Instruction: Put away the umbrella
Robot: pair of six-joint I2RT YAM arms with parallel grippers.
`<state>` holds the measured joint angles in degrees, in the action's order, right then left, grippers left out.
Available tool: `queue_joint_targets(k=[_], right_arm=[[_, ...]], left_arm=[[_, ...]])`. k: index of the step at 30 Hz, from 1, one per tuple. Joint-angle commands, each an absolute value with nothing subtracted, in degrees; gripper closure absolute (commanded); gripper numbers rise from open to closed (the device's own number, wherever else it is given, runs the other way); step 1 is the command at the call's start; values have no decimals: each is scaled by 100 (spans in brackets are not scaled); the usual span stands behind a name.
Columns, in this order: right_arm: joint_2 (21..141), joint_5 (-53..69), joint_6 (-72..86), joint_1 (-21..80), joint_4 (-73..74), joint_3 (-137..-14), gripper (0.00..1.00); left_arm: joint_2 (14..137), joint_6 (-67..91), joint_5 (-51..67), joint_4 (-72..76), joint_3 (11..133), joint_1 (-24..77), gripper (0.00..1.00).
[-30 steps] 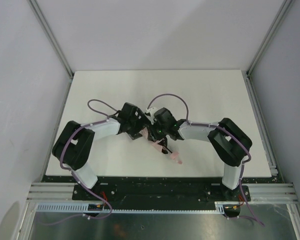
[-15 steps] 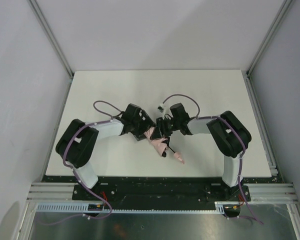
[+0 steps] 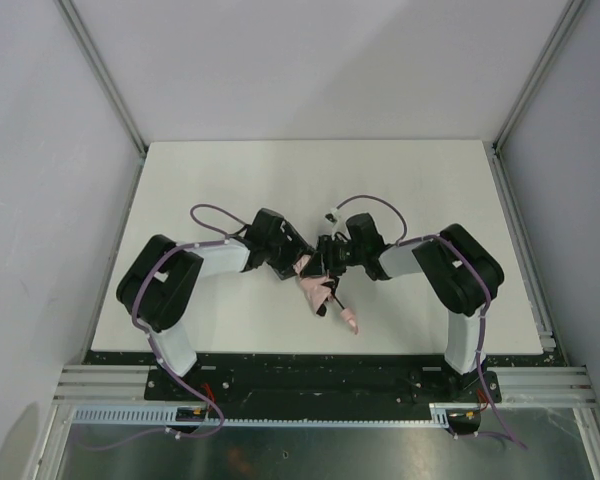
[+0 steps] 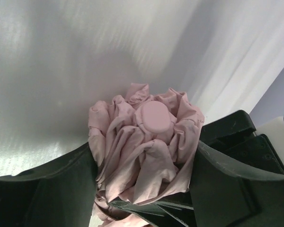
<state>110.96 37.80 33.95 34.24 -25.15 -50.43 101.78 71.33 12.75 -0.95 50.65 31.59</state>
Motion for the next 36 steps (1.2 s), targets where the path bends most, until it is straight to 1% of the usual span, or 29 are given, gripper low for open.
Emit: queue_joint_targets(k=[1,4,9,13,14,15,17,19,20,21,23,25,27,30,31,33,36], right_arm=[[11013,3812,3414,3583,-2758,-4861,100],[10852,3806,3365,3544,-2948,-4774,100],[10545,3665,3110,3681,-3019,-4755,100],[10349,3620,2867,3771,-2980,-4755,100],[10303,3621,2818,3797,-2980,-4755,100],[10262,3625,2780,3810,-2988,-4755,100],[10194,3613,2752,3833,-3017,-4755,100],[10125,3540,2762,3859,-3031,-4750,100],[10085,3475,2783,3863,-2996,-4753,100],[10039,3425,2806,3856,-2953,-4754,100],[9928,3326,2866,3847,-2916,-4726,100],[9770,3246,2905,3856,-2928,-4693,100],[9603,3156,2904,3880,-2938,-4662,100],[9520,3187,2881,3924,-3015,-4651,100],[9515,3171,2869,3939,-3010,-4655,100],[9520,3032,2732,3982,-2765,-4706,100],[9513,2908,2517,4003,-2425,-4733,100]], left_arm=[[10847,6795,1174,-535,4710,3463,22],[10837,6728,1188,-528,4709,3456,18],[10914,6678,1250,-471,4815,3462,22],[11007,6599,1366,-357,4972,3462,31],[11018,6587,1391,-332,5009,3462,35],[11011,6580,1398,-307,5022,3463,41],[10979,6578,1391,-248,5015,3456,48],[10905,6580,1356,-189,4974,3461,50],[10858,6581,1351,-139,4935,3458,48],[10812,6582,1348,-87,4893,3456,44],[10655,6563,1376,150,4743,3457,27],[10493,6578,1394,396,4559,3455,18],[10421,6588,1474,516,4462,3443,14],[10400,6676,1638,624,4415,3431,14],[10390,6691,1667,650,4409,3429,17],[10297,6707,1700,723,4381,3415,28],[10054,6659,1643,752,4350,3412,47]])
